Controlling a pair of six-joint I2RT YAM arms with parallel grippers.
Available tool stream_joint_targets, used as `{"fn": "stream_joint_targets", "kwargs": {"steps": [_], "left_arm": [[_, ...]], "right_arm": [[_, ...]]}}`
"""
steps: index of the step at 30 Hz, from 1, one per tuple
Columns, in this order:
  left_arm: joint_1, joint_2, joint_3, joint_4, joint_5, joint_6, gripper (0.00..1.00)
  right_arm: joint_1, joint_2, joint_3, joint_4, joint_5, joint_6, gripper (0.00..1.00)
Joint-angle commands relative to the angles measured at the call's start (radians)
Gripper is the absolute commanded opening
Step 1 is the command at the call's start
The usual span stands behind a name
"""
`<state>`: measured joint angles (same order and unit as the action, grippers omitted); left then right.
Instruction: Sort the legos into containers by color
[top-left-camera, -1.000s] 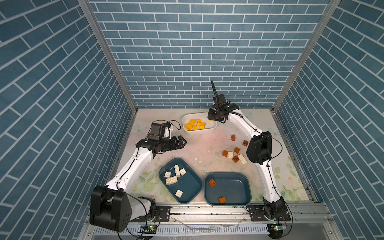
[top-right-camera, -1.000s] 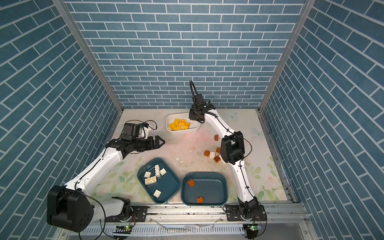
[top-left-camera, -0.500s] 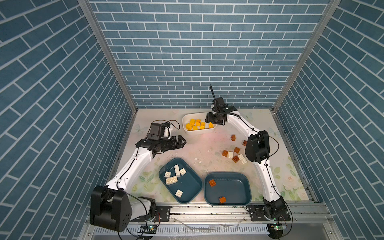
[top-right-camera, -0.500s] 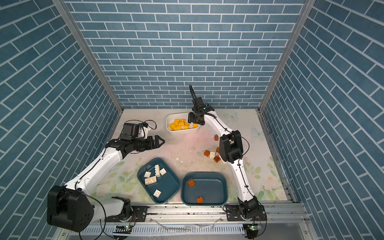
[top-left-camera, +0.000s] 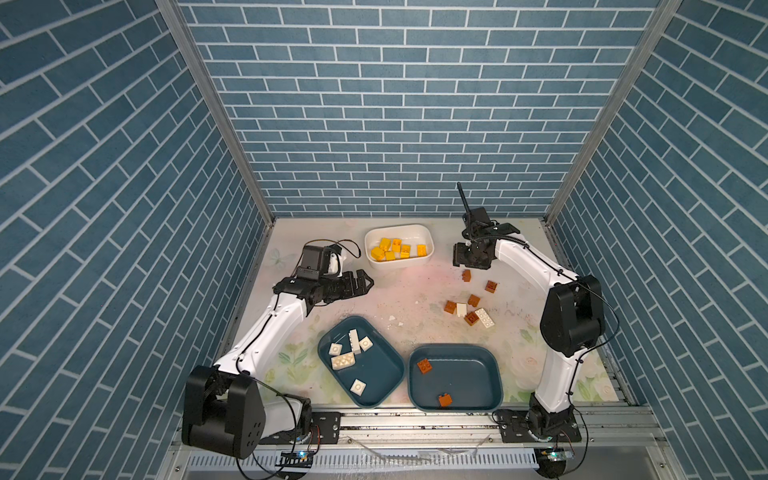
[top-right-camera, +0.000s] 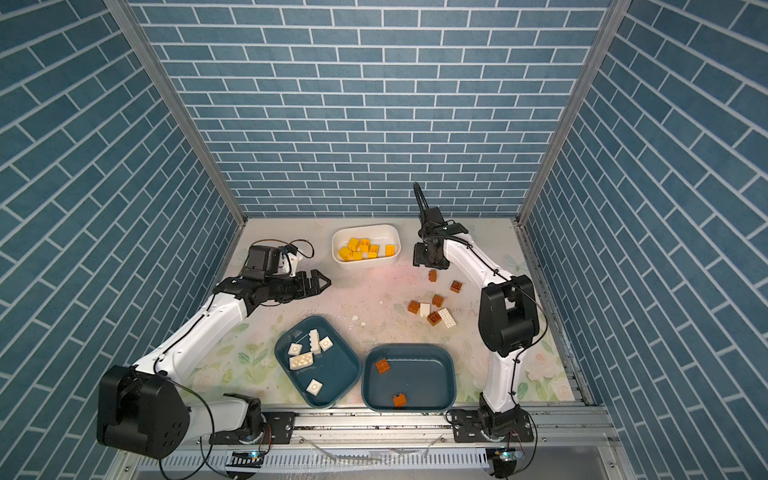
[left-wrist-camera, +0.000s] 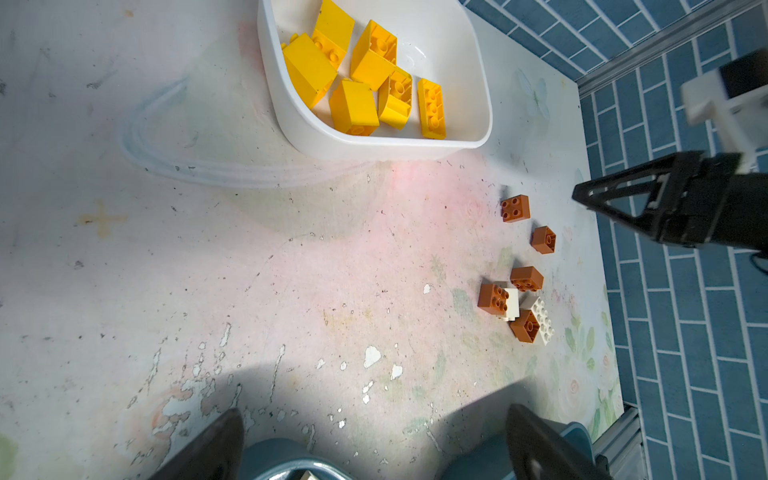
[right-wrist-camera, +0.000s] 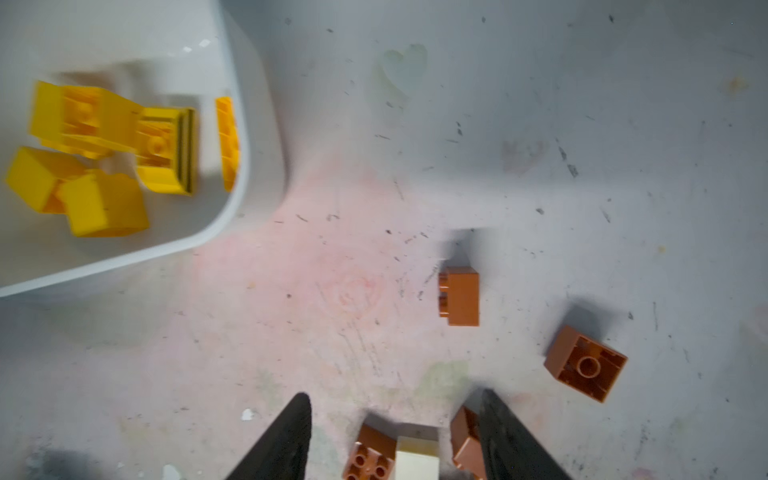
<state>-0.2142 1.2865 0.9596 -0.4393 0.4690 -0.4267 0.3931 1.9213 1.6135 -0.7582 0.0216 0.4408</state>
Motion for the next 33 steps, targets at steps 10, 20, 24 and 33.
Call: {"fn": "stream_joint_targets", "kwargs": {"steps": [10,20,24,33], "left_arm": [[0.007,-0.028,-0.018,0.045,-0.016,-0.051,1.0],[0.007,-0.019,0.004,0.033,-0.027,-0.043,1.0],[0.007,-0.014,0.011,0.032,-0.026,-0.04,1.0],[0.007,0.024,0.005,0.045,0.011,-0.034,1.0]], "right_arm": [[-0.046,0.163,0.001,0.104,-0.004,-0.044,0.58],[-0.056,0.22,0.03,0.077,0.01,-0.036,0.33],[-0.056,0.184,0.014,0.07,0.004,-0.049,0.22],[0.011,-0.106,-0.177,0.04,-0.03,-0.02,0.18]]}}
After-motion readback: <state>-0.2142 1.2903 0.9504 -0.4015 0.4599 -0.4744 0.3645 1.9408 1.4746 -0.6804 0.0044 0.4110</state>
